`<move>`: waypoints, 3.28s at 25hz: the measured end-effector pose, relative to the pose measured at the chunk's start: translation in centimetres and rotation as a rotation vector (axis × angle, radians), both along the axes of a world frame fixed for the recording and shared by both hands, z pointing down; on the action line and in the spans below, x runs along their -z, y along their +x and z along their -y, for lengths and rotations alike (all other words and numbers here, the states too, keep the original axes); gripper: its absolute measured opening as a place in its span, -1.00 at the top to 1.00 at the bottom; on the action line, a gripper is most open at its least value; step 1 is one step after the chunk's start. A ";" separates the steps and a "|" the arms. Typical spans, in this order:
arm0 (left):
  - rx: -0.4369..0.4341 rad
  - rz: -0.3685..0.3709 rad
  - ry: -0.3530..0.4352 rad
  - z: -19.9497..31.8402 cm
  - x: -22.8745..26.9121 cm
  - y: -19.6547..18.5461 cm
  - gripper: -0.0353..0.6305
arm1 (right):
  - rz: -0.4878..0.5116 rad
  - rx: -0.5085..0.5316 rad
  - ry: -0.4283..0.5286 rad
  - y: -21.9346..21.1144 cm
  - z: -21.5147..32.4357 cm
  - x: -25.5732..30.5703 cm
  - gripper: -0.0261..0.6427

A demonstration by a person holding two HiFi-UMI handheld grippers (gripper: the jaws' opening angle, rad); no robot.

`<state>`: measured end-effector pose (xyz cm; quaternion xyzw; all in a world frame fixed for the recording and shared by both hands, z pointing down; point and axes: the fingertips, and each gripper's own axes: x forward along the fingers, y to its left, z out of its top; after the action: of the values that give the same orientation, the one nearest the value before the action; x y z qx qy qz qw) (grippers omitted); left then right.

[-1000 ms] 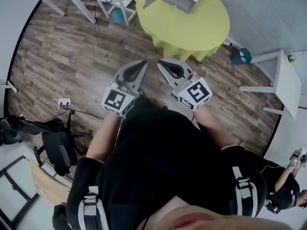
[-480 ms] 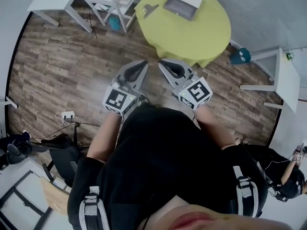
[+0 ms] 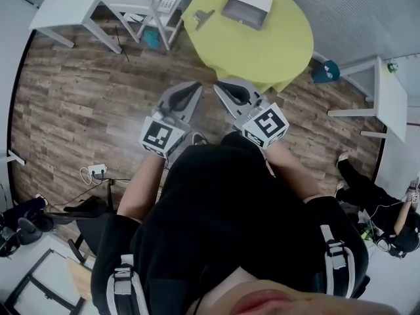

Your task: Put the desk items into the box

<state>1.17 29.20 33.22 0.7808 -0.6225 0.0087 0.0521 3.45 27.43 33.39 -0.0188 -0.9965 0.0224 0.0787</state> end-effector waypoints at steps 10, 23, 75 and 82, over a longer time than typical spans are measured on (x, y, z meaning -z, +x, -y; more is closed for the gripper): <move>0.014 -0.010 0.004 1.6 -0.1 -0.9 0.85 | 0.009 -0.020 -0.009 -0.2 2.0 -0.3 0.87; 0.078 0.042 -0.009 9.6 -0.1 -4.5 0.85 | 0.026 0.044 0.034 -3.7 9.8 -0.3 0.87; 0.035 -0.064 -0.157 37.7 -14.5 -24.0 0.85 | -0.122 -0.073 -0.092 -24.0 37.8 -12.6 0.87; 0.030 -0.090 -0.234 39.8 -20.1 -26.8 0.85 | -0.179 -0.142 -0.108 -26.2 40.6 -17.0 0.87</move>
<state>-25.59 -10.57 53.27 0.7595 -0.6261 0.0454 0.1708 -22.72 -13.14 50.38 0.0496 -0.9817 0.0830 0.1643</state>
